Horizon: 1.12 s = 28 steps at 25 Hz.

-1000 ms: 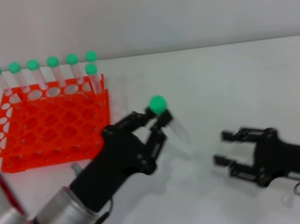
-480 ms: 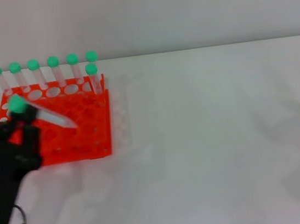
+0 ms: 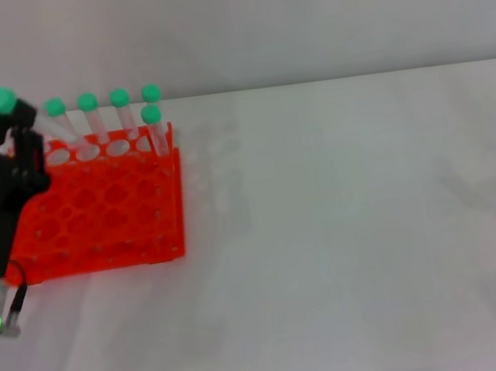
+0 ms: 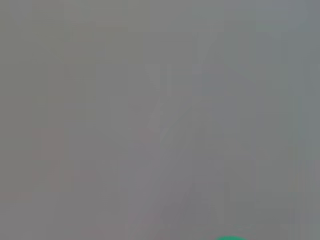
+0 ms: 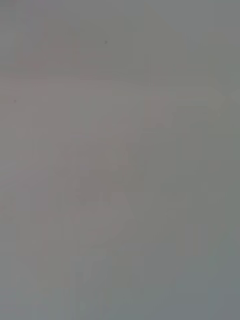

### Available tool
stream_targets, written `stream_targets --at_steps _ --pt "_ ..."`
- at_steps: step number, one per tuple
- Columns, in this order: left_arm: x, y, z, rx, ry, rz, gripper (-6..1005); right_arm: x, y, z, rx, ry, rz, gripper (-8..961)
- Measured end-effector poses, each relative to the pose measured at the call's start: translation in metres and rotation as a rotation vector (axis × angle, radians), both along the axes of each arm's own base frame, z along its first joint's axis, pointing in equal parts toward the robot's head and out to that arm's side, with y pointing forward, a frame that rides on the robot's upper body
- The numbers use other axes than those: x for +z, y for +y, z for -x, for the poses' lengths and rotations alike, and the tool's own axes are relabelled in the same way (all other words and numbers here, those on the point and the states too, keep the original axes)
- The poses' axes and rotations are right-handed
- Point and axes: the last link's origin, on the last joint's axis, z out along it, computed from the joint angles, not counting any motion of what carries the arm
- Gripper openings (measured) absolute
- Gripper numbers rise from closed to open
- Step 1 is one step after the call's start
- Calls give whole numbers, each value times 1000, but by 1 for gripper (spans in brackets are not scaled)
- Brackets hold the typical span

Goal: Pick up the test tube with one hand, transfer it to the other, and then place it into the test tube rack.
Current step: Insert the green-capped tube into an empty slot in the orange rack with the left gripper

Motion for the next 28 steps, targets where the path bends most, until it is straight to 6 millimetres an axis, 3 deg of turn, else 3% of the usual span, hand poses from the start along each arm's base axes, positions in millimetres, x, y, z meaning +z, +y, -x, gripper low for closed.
stream_targets --at_steps 5,13,28 --pt "-5 22 1 69 32 46 242 -5 0 1 -2 13 14 801" --pt "-5 33 16 177 70 61 252 -6 2 3 2 20 12 802" --pt "-19 68 -8 171 141 151 270 -13 9 10 17 26 31 802"
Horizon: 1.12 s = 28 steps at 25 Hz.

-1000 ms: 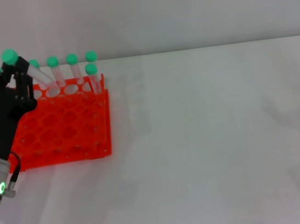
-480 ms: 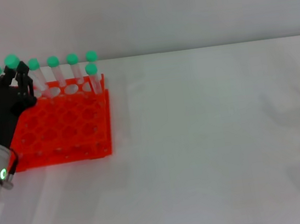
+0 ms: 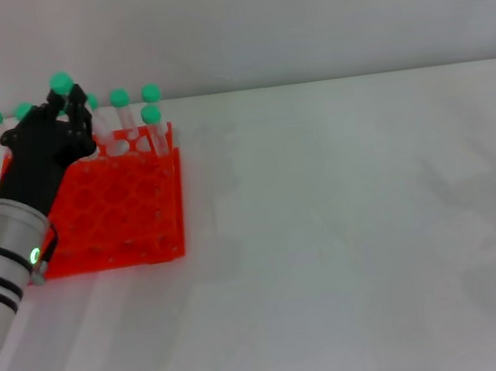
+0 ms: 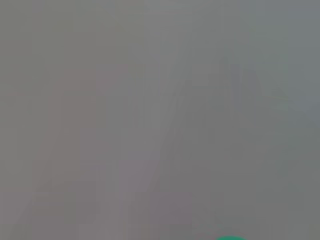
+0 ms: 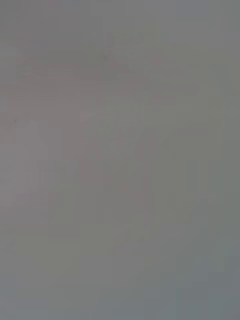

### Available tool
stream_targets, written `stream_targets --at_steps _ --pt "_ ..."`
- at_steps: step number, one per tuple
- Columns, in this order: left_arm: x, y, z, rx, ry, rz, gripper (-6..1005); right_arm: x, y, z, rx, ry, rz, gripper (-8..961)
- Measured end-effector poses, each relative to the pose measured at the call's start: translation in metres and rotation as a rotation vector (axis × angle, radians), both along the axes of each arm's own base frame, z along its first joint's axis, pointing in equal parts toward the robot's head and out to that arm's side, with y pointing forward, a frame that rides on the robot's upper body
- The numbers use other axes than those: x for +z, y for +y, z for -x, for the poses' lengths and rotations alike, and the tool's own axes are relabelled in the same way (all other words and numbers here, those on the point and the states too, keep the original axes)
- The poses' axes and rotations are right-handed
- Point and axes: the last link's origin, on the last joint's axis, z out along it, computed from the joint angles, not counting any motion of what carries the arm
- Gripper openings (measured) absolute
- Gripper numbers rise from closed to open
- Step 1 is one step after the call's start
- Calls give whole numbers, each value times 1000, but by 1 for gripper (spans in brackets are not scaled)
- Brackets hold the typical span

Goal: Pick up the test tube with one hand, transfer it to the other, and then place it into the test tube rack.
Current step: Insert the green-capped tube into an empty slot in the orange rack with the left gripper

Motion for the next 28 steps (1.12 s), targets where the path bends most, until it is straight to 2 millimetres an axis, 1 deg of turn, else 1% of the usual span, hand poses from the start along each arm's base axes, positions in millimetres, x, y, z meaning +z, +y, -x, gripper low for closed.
stream_targets --at_steps 4,13,24,28 --pt "-6 6 -3 15 28 33 275 1 0 0 -1 -1 -1 802" --pt "-10 10 -3 31 71 44 285 3 0 -1 -6 3 -11 801" --pt "-20 18 -6 56 119 106 299 2 3 2 4 3 -8 801" --pt "-23 21 -4 82 140 132 303 2 3 2 6 4 -9 802"
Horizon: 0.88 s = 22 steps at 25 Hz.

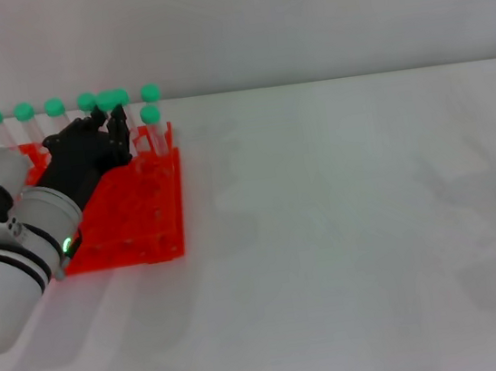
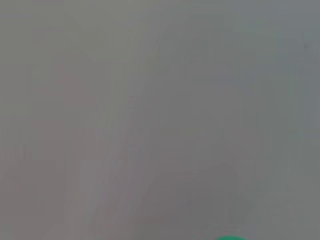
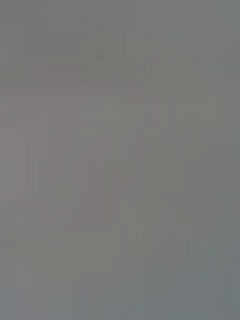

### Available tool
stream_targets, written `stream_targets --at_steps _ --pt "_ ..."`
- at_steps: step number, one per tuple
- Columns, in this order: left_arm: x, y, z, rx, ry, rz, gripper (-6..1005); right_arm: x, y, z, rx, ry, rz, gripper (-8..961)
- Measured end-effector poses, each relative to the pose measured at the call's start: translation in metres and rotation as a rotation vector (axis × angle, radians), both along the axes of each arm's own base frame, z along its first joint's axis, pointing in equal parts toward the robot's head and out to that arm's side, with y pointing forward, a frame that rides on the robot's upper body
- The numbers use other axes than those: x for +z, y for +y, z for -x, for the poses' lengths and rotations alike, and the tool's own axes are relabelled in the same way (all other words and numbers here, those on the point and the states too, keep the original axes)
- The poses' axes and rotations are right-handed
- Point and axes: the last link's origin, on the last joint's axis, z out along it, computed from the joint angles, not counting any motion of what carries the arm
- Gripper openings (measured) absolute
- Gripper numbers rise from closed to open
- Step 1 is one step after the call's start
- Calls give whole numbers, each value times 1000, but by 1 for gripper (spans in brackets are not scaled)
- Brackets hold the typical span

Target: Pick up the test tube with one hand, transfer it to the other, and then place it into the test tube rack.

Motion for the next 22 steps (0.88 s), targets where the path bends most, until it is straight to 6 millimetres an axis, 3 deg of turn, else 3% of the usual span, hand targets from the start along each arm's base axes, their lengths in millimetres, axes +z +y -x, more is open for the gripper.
stream_targets --at_steps 13,18,22 --pt "-8 -5 13 55 40 47 319 0 0 1 3 1 -1 801" --pt "-8 -23 25 72 -3 29 325 1 1 1 5 -2 -4 802" --pt "-1 -47 39 61 -52 -29 412 3 2 1 7 -5 -6 801"
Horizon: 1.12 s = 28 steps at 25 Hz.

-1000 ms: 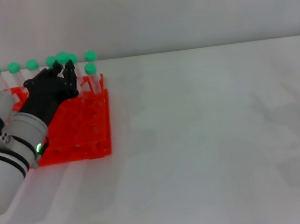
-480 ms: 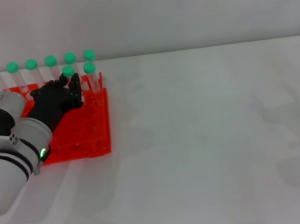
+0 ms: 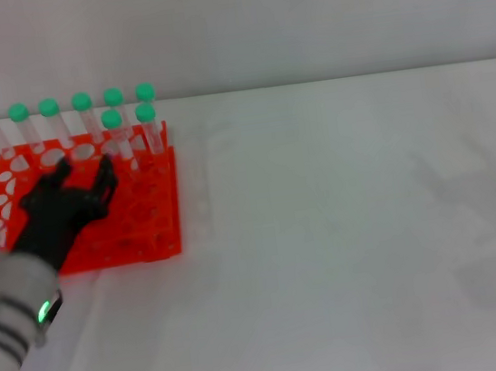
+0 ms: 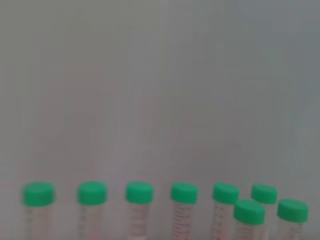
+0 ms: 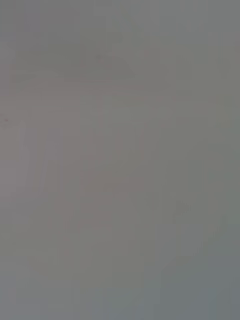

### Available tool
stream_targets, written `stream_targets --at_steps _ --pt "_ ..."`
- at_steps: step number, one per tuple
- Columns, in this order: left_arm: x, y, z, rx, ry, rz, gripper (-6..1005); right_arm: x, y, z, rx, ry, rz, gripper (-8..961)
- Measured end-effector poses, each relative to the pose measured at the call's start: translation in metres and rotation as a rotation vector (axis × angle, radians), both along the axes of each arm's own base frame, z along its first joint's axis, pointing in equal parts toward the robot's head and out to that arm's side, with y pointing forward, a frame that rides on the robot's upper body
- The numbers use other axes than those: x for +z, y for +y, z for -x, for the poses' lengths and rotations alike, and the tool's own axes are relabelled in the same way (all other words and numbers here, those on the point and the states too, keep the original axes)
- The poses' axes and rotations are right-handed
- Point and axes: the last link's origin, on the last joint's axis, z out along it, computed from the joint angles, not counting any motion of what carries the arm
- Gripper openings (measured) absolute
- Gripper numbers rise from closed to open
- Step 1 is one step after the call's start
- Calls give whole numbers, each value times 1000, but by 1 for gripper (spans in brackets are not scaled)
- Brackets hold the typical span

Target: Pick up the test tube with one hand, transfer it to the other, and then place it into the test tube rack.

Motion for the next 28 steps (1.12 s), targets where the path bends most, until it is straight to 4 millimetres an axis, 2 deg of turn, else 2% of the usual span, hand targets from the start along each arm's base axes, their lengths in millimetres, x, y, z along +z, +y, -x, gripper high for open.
stream_targets --at_steps 4,7,10,14,18,28 --pt "13 -40 25 27 -67 -101 500 2 1 -2 -13 -2 -3 802" --pt "31 -82 48 68 -119 -235 565 2 0 -6 -30 -6 0 802" --pt "44 -117 62 100 -150 -341 800 2 -3 -9 -42 -6 0 802" --pt "53 -147 70 111 -202 -409 874 1 -7 -14 -61 -6 2 802" --pt "55 -156 69 95 -227 -427 893 -1 -9 -16 -71 -1 6 801" --pt "49 -147 64 78 -266 -380 893 3 -17 -24 -108 15 -18 802"
